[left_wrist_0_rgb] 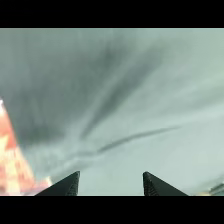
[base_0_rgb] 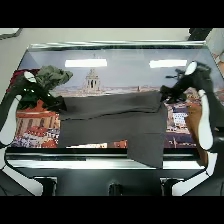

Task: Fold the shirts.

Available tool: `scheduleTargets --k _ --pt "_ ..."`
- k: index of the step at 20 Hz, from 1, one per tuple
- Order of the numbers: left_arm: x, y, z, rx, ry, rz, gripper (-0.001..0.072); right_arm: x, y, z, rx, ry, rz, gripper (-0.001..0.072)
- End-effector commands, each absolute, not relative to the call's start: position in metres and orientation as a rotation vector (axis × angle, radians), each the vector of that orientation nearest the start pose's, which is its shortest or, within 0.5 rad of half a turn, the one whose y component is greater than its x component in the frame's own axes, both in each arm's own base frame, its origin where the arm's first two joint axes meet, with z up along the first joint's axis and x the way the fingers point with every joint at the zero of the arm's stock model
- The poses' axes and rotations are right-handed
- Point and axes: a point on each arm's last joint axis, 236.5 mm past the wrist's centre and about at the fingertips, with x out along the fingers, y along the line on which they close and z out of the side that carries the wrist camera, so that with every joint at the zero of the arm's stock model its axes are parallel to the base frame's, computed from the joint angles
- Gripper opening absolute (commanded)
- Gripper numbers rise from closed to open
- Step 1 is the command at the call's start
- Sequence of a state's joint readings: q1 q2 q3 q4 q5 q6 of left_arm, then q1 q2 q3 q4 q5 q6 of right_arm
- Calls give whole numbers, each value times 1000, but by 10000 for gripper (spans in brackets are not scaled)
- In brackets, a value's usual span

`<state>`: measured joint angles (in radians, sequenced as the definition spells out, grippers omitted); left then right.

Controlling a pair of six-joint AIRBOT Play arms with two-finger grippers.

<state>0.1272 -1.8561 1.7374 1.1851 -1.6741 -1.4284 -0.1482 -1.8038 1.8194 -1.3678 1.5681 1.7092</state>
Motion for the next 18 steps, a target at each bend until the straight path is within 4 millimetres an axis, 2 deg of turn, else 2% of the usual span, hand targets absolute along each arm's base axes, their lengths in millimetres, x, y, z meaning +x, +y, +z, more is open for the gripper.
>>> scheduleTargets --k 1,2,3,5,7,9,11,14,18 --pt "409 -18 1 -366 1646 -277 474 404 -47 28 434 1642 -69 399" --pt "395 -13 3 -375 1658 -261 439 387 -51 30 440 1680 -69 401" --pt "376 -13 -1 -384 1687 -250 438 372 -52 28 434 1704 -81 402" --pt "327 -14 -28 -410 1730 -204 438 353 -53 20 420 1702 -107 408" --pt "272 -20 -63 -450 1751 -173 439 338 -48 8 430 1690 -118 407" --pt "226 -22 -87 -474 1775 -165 439 325 -43 -5 438 1702 -124 407" --pt "211 -16 -97 -519 1756 -118 439 314 -37 -13 437 1742 -89 407" --pt "215 -19 -98 -557 1728 -139 439 307 -35 -16 434 1767 -78 407" --pt "225 -35 -104 -647 1675 -144 419 305 -34 -15 431 1778 -69 408"
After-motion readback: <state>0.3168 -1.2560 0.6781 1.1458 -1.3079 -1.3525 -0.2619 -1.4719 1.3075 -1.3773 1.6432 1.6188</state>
